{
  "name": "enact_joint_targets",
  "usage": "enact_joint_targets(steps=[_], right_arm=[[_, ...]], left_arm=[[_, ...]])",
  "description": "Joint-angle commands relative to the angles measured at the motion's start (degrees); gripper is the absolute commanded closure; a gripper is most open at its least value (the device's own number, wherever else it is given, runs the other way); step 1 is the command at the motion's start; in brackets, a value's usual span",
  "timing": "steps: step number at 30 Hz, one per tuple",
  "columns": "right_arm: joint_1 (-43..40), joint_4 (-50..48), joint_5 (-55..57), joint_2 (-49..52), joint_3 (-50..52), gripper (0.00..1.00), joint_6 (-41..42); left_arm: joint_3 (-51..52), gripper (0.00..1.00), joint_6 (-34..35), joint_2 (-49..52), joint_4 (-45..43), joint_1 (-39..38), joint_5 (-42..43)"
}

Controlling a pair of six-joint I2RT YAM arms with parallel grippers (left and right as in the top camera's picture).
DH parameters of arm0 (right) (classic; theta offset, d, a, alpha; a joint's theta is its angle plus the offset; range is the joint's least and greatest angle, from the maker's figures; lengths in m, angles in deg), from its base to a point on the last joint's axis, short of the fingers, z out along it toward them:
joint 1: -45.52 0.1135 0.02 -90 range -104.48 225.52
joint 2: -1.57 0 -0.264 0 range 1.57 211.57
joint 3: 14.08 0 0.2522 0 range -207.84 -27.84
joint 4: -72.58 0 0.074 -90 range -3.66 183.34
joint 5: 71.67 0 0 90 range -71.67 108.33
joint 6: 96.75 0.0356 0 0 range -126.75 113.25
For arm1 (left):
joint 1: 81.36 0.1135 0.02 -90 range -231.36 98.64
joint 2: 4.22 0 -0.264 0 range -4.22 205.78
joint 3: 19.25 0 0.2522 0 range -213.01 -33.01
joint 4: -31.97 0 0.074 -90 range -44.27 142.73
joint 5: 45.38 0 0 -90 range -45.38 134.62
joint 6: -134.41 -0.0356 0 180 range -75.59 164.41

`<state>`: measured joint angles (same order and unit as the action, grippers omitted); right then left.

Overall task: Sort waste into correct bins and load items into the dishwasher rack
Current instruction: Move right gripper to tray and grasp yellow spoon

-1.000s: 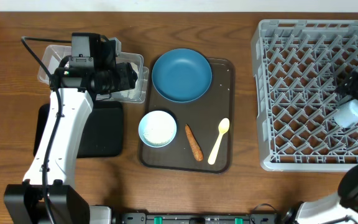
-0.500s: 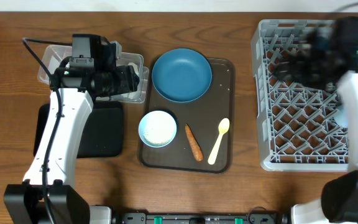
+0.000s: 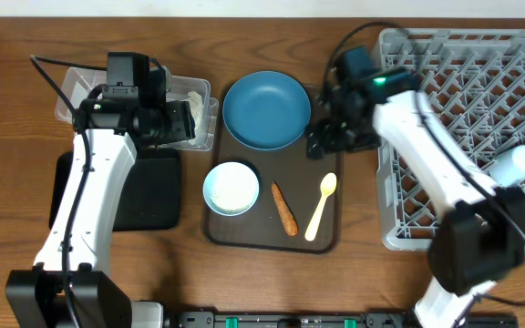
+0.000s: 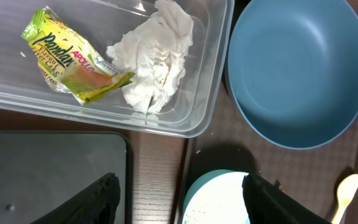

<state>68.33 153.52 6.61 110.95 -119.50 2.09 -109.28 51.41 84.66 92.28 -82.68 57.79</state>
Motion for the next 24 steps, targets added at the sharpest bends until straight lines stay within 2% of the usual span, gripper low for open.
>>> enact_joint_targets(steps=[1,6,11,24], right_arm=[[3.3,1.6,1.2,4.0,0.1,0.08,3.4],[6.9,4.0,2.7,8.0,0.6,0.1,9.5],[7.8,3.8,3.8,8.2,3.3,0.11,12.2],[8.3,-1.4,0.4,8.2,10.1,0.11,13.7]], left_arm=[[-0.5,0.34,-0.8,0.0,0.3,0.1,-0.9],[-0.5,0.34,-0.8,0.0,0.3,0.1,-0.9],[-0.5,0.34,-0.8,0.0,0.4,0.1,-0.9],[-0.5,0.34,-0.8,0.0,0.4,0.1,-0.9]])
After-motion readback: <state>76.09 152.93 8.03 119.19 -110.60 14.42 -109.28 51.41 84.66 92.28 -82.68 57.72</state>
